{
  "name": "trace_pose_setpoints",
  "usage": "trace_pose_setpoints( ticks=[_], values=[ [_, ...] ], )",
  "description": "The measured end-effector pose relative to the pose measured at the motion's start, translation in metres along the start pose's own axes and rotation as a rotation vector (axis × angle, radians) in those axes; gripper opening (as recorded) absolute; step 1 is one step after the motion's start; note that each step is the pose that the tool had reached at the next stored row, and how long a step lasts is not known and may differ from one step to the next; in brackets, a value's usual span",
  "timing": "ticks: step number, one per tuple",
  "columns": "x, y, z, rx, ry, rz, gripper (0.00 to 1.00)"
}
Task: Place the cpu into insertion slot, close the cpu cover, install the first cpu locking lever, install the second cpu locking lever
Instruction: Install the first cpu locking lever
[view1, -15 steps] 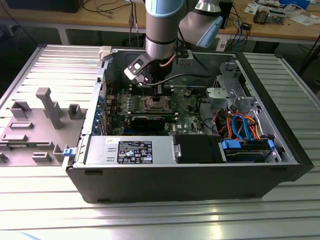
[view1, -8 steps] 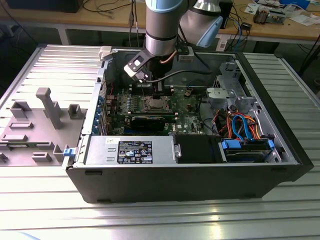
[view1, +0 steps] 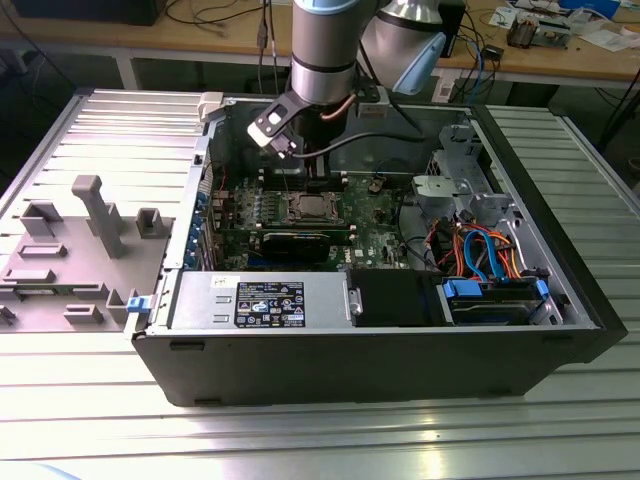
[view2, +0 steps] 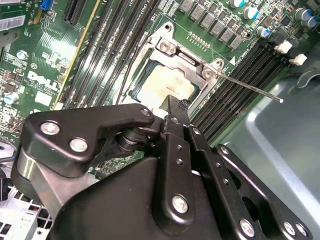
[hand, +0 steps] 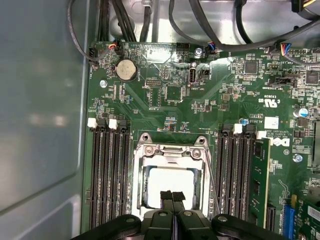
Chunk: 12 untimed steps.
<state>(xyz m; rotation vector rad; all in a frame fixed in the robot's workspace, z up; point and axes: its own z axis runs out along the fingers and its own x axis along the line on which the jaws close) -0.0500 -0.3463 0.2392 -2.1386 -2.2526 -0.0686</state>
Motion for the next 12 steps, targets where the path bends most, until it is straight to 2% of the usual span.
trace_pose_setpoints(
  ticks=[4, 12],
  values=[
    [0.0002, 0.0, -0.0045, 0.0001, -0.001, 0.0, 0.11],
    [0.0003, 0.0, -0.0048, 0.0001, -0.0012, 0.0, 0.11]
  ],
)
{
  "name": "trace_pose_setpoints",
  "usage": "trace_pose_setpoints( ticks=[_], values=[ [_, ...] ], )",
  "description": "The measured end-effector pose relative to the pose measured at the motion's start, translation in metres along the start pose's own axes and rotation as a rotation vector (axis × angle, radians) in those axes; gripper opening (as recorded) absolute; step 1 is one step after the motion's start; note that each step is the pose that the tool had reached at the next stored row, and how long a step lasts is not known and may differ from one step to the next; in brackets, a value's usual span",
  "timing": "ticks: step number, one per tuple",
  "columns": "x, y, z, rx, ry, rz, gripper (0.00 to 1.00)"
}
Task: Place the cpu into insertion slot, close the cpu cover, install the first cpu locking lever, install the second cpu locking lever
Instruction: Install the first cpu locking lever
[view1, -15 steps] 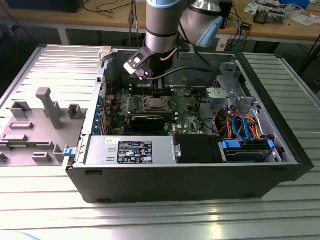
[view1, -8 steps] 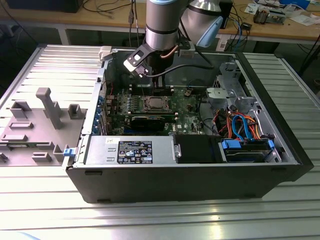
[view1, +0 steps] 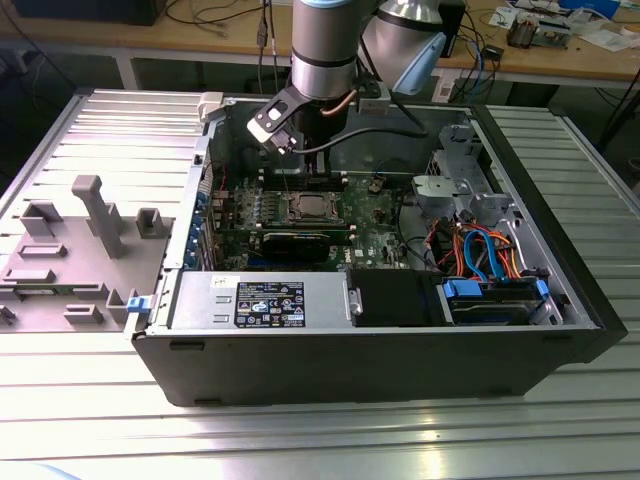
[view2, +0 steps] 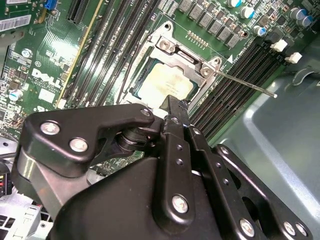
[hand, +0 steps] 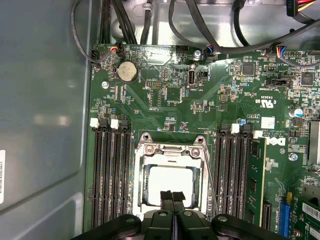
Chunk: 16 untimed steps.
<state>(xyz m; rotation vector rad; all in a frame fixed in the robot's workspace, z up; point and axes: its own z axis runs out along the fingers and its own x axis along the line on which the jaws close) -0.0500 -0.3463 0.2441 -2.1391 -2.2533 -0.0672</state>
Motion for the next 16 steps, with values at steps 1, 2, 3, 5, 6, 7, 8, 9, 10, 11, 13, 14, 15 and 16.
trace_pose_setpoints(
  ticks=[1, 2, 3, 5, 6, 7, 8, 9, 10, 11, 13, 14, 15, 16],
  values=[
    [0.0, 0.0, 0.0, 0.0, 0.0, -0.001, 0.11],
    [0.0, 0.0, 0.0, 0.0001, 0.0, -0.003, 0.11],
    [0.0, 0.0, 0.0, 0.0003, 0.0, -0.005, 0.11],
    [0.0, 0.0, -0.0001, 0.002, 0.0002, -0.035, 0.11],
    [0.0, 0.0, 0.0, 0.0027, 0.0003, -0.048, 0.11],
    [0.0, 0.0, 0.0, 0.0035, 0.0005, -0.063, 0.11],
    [0.0, 0.0, 0.0, 0.0043, 0.0006, -0.079, 0.11],
    [0.0, 0.0, 0.0, 0.0053, 0.0007, -0.097, 0.11],
    [0.0, 0.0, 0.0, 0.0063, 0.0009, -0.115, 0.11],
    [0.0, 0.0, 0.0, 0.0072, 0.001, -0.132, 0.11],
    [0.0, 0.0, 0.0, 0.0095, 0.0013, -0.173, 0.11],
    [0.0, 0.0, 0.0, 0.0104, 0.0015, -0.191, 0.11],
    [0.0, 0.0, 0.0, 0.0114, 0.0017, -0.21, 0.11],
    [0.0, 0.0, 0.0, 0.0126, 0.0019, -0.231, 0.11]
  ],
)
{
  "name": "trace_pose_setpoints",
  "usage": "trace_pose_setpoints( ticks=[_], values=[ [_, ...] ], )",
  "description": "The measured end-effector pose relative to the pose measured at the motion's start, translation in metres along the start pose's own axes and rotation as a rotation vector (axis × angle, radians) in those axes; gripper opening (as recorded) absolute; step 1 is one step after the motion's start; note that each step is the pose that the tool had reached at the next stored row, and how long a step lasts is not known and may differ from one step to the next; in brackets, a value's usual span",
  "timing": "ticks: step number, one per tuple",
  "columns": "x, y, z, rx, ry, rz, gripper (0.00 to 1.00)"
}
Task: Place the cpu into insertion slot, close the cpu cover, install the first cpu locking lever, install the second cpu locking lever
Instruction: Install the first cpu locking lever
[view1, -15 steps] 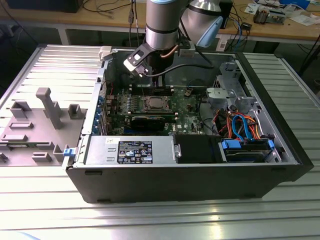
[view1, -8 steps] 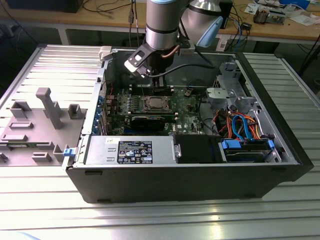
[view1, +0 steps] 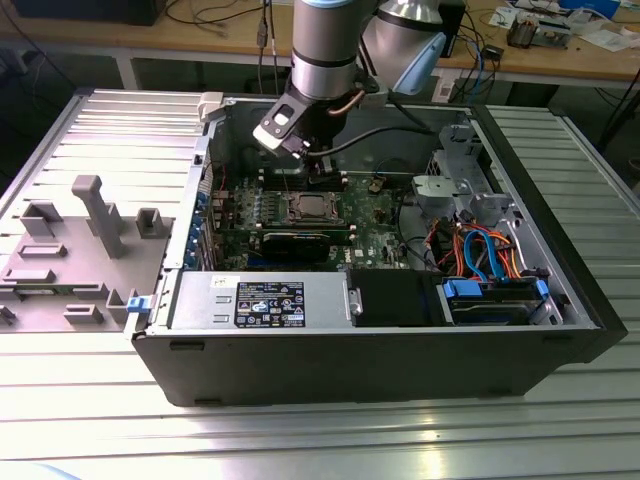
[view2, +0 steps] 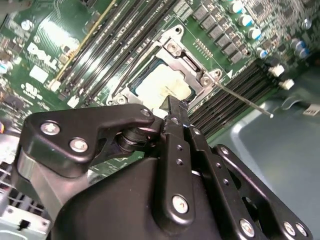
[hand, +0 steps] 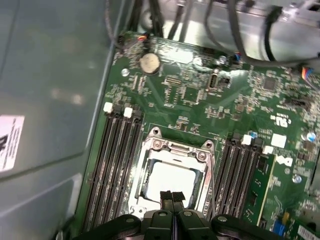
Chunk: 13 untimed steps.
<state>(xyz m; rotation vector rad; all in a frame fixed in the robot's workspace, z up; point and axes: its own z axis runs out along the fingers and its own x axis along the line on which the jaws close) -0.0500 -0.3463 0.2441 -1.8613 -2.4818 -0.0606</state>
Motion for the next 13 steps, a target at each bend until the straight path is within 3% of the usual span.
trace_pose_setpoints(
  ticks=[6, 13],
  values=[
    [0.0, 0.0, 0.0, 0.0083, 0.0012, -0.152, 0.11],
    [0.0, 0.0, 0.0, 0.0091, 0.0013, -0.167, 0.11]
  ],
)
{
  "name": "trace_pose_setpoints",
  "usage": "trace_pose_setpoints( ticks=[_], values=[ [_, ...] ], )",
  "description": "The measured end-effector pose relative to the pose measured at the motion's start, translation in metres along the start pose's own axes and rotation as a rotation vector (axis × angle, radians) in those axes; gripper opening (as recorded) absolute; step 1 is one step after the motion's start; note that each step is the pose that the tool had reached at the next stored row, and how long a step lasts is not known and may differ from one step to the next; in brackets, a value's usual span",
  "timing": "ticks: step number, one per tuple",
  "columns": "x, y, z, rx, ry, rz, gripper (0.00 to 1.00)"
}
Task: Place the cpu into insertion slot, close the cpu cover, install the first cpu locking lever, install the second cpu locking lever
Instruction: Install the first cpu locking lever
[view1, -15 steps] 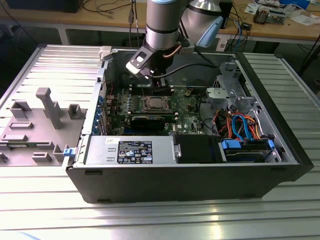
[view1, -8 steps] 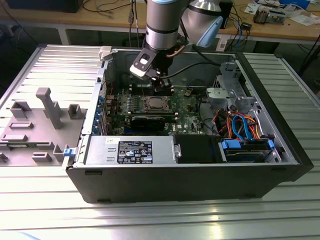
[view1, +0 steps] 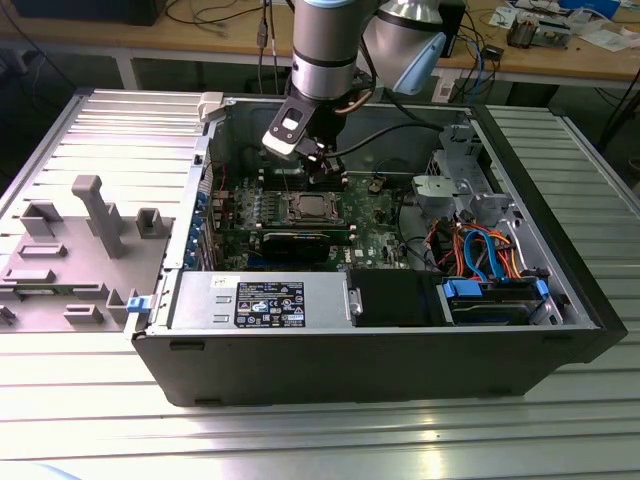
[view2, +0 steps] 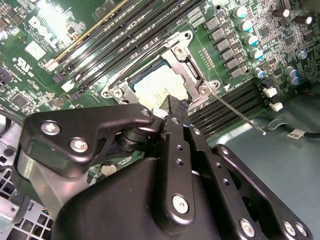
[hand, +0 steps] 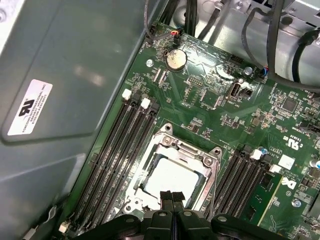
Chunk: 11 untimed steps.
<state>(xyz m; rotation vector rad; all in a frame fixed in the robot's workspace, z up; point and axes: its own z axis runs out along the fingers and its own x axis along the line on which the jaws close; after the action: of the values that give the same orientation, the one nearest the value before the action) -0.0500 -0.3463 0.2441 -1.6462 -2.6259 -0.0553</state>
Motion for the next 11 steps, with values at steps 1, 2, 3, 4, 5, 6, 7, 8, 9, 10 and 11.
trace_pose_setpoints(
  ticks=[1, 2, 3, 4, 5, 6, 7, 8, 9, 10, 11],
  values=[
    [0.0, 0.0, 0.0, 0.0, 0.0, -0.001, 0.11],
    [0.0, 0.0, 0.0, 0.0002, 0.0, -0.005, 0.11],
    [0.0, 0.0, 0.0, 0.0011, 0.0002, -0.02, 0.11],
    [0.0, 0.0, 0.0, 0.0019, 0.0003, -0.035, 0.11],
    [0.0, 0.0, 0.0, 0.0025, 0.0004, -0.046, 0.11],
    [0.0, 0.0, 0.0, 0.0039, 0.0006, -0.072, 0.11],
    [0.0, 0.0, 0.0, 0.0049, 0.0008, -0.09, 0.11],
    [0.0, 0.0, 0.0, 0.006, 0.0009, -0.111, 0.11],
    [0.0, 0.0, 0.0, 0.0069, 0.001, -0.128, 0.11],
    [0.0, 0.0, 0.0, 0.0081, 0.0012, -0.149, 0.11],
    [0.0, 0.0, 0.0, 0.0089, 0.0013, -0.164, 0.11]
  ],
)
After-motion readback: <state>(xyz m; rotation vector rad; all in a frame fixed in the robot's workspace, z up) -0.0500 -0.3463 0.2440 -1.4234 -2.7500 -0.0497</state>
